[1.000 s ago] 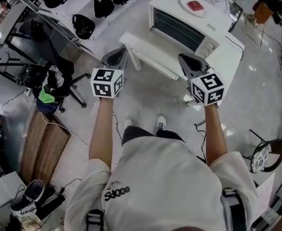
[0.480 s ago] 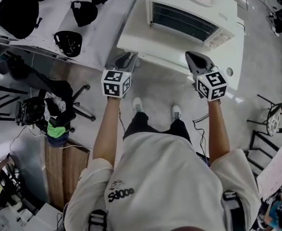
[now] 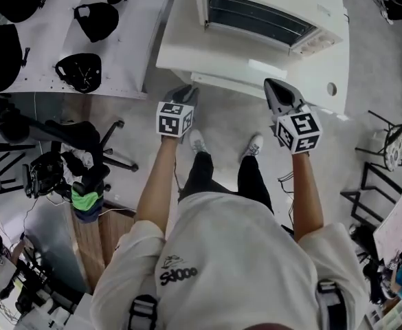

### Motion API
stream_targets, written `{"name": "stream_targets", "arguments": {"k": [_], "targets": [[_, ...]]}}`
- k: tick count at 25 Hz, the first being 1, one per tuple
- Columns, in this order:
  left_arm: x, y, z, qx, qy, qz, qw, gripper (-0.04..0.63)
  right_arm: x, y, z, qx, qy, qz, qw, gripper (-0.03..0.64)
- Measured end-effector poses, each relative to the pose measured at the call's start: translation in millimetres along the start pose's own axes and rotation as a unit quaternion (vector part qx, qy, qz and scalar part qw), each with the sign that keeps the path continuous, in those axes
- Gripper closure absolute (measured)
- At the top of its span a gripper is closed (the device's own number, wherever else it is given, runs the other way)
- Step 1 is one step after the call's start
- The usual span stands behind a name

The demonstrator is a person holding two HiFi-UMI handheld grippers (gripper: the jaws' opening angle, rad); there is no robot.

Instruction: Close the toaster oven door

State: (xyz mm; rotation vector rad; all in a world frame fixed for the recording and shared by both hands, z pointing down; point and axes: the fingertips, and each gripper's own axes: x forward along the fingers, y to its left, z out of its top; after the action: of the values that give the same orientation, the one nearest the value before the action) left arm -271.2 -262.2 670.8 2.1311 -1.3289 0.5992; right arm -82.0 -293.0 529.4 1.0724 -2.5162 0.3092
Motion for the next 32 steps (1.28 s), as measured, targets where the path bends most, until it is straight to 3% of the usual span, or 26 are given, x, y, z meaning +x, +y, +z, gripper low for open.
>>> {"name": "stream_targets", "arguments": {"k": [5,18,26,32], "targets": [[29,3,-23,-0.015,0.025,-0.007,0.9995,0.489,5,-3,-24,-0.008,0.023,0.009,1.0,0.609],[70,11,-18,-0.051,0.004,0.007,0.9986,0.491,4,-16,-49,0.0,0.056,0.008,0.998,0.609],[57,9,-9,-0.045,-0.002,0.025,0.9987,0.505,-7,-24,-32,0.002,0.043,-0.006,0.999,0.609],[32,-2,19,-0.051,-0.035,0.035,0.9975,0.506,-23,-36,-4,0.01,0.025,-0.005,1.0,0.609]]}}
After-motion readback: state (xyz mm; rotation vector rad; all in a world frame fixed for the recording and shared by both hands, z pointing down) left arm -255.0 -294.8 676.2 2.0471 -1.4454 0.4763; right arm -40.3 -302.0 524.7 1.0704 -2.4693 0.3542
